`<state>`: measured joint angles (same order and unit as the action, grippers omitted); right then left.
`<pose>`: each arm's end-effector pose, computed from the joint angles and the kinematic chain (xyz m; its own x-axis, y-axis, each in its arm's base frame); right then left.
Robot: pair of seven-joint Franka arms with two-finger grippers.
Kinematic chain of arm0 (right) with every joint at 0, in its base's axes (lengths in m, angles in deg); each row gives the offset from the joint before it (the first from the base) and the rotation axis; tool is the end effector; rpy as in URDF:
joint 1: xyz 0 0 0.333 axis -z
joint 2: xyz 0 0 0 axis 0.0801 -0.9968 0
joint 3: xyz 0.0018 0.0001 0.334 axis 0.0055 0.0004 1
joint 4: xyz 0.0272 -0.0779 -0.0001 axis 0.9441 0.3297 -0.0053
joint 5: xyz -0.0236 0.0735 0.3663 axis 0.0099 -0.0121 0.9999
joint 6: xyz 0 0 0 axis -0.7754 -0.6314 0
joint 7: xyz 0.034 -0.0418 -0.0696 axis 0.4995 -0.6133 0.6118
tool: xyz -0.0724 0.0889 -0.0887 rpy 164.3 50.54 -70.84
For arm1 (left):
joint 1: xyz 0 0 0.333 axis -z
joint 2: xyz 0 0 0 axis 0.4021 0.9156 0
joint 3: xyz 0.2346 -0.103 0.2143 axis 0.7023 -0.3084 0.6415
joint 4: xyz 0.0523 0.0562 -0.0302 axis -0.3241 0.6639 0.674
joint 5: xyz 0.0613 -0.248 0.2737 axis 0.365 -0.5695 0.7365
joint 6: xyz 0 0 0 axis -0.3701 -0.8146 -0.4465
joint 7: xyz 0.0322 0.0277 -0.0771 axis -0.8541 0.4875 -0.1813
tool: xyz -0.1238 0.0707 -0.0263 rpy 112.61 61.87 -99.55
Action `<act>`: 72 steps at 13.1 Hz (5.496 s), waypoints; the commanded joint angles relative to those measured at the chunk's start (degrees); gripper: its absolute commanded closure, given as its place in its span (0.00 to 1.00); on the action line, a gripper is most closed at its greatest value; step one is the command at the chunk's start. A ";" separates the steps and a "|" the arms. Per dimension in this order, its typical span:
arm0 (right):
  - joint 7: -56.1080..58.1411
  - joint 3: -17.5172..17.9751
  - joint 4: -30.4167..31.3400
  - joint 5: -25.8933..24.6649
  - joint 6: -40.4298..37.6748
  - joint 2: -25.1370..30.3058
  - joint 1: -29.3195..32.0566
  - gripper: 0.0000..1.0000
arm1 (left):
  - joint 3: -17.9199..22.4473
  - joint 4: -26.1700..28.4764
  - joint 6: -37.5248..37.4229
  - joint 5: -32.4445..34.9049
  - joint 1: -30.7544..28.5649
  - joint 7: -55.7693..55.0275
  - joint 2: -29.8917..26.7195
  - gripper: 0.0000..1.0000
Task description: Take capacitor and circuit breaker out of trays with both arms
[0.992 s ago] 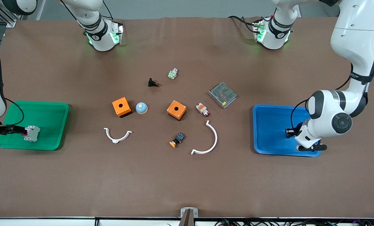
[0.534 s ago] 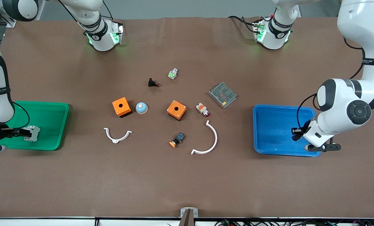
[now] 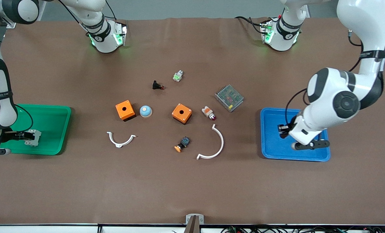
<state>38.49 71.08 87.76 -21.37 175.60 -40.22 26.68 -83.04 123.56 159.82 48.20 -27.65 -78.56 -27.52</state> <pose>0.6214 -0.3024 0.2167 0.9942 0.0224 -0.1051 0.0251 -0.9994 0.0247 0.6135 -0.1662 0.3563 0.9897 0.1179 -0.0807 0.1217 -0.9916 0.0442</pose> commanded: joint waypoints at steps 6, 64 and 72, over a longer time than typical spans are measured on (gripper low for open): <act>0.69 0.83 0.34 -0.12 -0.37 0.37 0.41 0.69 | -1.64 -9.78 0.26 0.17 15.00 -27.50 10.27 1.00; -61.46 0.66 14.05 11.31 -25.40 31.89 -47.16 0.00 | 8.82 -11.04 -25.23 -0.71 -3.88 18.61 -21.08 0.00; -32.48 0.66 18.01 5.41 -28.33 41.85 -27.65 0.00 | 7.59 -11.04 -29.18 -3.52 -3.79 16.85 -21.43 0.00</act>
<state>-0.01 70.74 104.49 -15.46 147.38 -0.33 -5.80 -74.46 111.97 132.51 45.63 -31.01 -61.35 -47.63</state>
